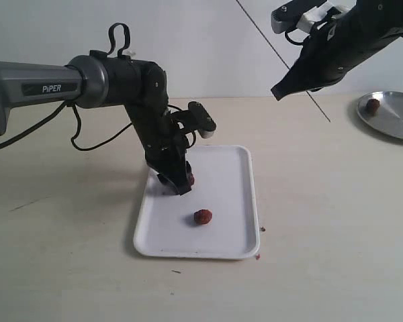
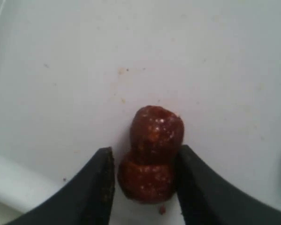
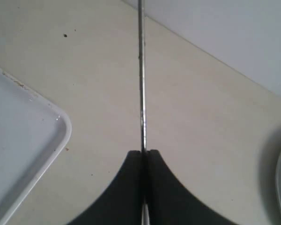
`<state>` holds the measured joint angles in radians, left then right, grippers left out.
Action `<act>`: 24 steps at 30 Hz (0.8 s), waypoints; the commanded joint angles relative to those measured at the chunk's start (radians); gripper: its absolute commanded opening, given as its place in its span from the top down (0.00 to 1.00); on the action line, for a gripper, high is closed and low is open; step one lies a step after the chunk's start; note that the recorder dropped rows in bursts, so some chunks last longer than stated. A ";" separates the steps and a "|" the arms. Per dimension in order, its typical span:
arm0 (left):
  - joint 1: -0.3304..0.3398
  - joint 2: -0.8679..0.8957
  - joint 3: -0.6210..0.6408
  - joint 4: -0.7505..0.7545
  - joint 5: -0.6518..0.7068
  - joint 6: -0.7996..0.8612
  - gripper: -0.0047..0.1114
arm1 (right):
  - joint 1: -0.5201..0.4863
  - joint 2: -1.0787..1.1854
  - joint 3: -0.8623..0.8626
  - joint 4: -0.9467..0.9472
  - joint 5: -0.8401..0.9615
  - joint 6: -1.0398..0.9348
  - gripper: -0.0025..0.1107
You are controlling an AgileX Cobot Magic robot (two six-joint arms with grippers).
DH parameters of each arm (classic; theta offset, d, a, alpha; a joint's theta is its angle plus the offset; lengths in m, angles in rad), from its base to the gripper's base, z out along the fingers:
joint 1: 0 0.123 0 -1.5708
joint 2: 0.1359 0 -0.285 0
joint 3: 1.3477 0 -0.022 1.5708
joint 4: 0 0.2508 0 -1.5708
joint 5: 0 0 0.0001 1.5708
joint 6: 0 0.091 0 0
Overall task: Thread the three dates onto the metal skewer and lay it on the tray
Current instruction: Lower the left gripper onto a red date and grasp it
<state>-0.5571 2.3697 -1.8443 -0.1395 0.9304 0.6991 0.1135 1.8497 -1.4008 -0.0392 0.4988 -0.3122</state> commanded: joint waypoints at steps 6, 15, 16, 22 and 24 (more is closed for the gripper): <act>0.000 -0.001 -0.005 -0.003 -0.013 -0.023 0.63 | -0.002 -0.001 -0.002 0.006 -0.020 -0.008 0.98; 0.000 -0.001 -0.005 0.001 -0.007 -0.030 0.64 | -0.002 -0.001 -0.002 0.012 -0.026 -0.008 0.98; 0.000 -0.001 -0.005 0.001 -0.007 -0.030 0.64 | -0.002 -0.001 -0.002 0.015 -0.026 -0.008 0.98; 0.000 -0.001 -0.005 0.001 0.005 -0.030 0.67 | -0.002 -0.001 -0.002 0.015 -0.028 -0.008 0.98; 0.000 -0.001 -0.005 0.001 0.007 -0.034 0.76 | -0.002 -0.001 -0.002 0.024 -0.028 -0.008 0.98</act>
<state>-0.5571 2.3697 -1.8443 -0.1395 0.9323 0.6737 0.1135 1.8497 -1.4008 -0.0254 0.4876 -0.3122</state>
